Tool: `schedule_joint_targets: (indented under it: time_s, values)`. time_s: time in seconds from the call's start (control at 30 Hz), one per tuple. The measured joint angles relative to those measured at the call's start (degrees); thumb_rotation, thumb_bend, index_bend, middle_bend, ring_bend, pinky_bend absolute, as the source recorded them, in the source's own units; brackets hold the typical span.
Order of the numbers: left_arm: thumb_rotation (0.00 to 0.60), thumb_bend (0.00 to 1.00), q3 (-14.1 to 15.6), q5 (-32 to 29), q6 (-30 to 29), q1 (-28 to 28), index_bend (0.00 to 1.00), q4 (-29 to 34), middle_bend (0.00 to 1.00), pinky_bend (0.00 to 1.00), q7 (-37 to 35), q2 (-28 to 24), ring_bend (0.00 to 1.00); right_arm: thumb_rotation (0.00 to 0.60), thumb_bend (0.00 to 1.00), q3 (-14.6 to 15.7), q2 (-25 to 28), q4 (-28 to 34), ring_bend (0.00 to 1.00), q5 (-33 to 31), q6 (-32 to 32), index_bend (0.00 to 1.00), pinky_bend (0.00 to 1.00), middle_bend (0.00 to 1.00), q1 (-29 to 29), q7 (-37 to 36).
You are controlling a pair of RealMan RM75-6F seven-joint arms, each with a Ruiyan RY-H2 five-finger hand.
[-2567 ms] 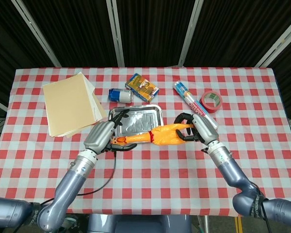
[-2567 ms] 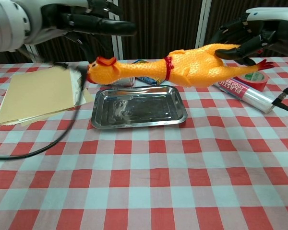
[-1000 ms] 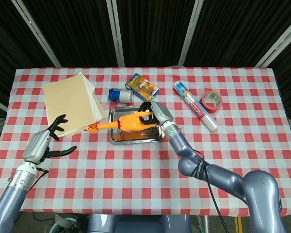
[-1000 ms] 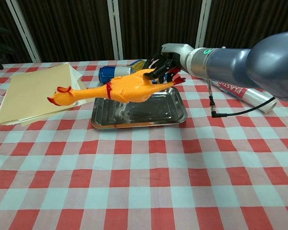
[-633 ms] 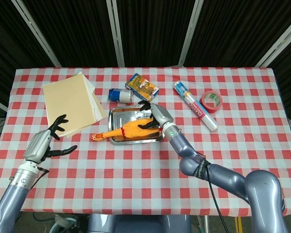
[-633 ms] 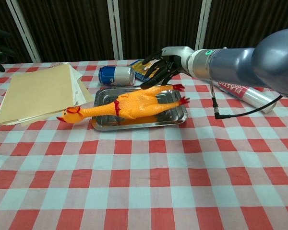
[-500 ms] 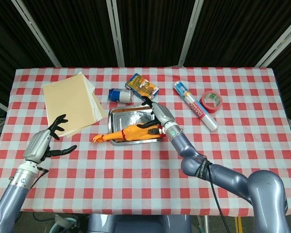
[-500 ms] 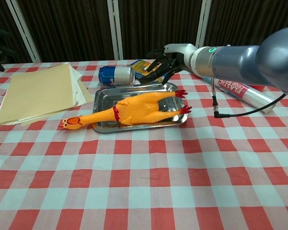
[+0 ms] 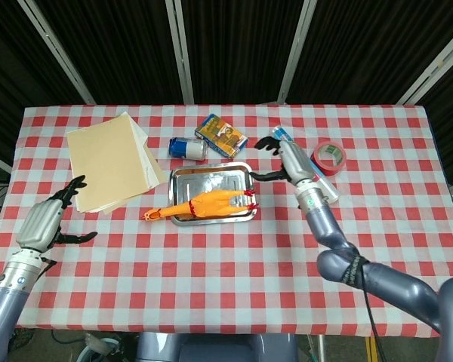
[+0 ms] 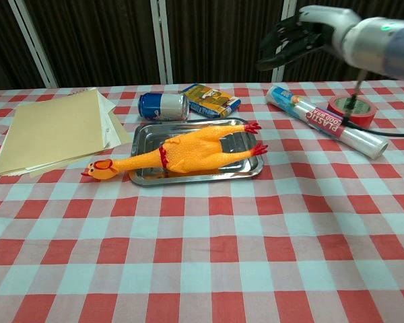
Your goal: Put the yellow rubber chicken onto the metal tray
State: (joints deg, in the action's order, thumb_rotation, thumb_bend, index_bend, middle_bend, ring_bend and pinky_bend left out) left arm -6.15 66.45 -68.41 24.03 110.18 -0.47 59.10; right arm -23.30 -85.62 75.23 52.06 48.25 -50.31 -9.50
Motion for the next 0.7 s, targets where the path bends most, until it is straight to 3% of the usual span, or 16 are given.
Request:
schedule_joint_targets:
  time_s: [0.23, 0.43, 0.7]
  values:
    - [0.600, 0.00, 0.3, 0.8, -7.7, -3.3, 0.00, -5.3, 0.14, 0.26, 4.3, 2.6, 0.16, 0.509, 0.18, 8.0, 10.6, 6.4, 0.28, 9.8, 11.3, 0.37, 0.34, 0.34, 13.5, 0.9]
    - [0.600, 0.00, 1.1, 2.1, -14.0, -7.7, 0.00, -8.2, 0.14, 0.22, 7.6, 4.6, 0.16, 0.512, 0.18, 13.5, 15.2, 10.1, 0.19, 15.9, 22.8, 0.31, 0.28, 0.32, 23.2, 3.0]
    - [0.600, 0.00, 3.0, 5.7, -16.6, -11.3, 0.00, -7.6, 0.12, 0.18, 7.0, 4.4, 0.13, 0.506, 0.18, 17.5, 18.5, 15.2, 0.13, 20.0, 30.6, 0.24, 0.21, 0.28, 31.2, 4.2]
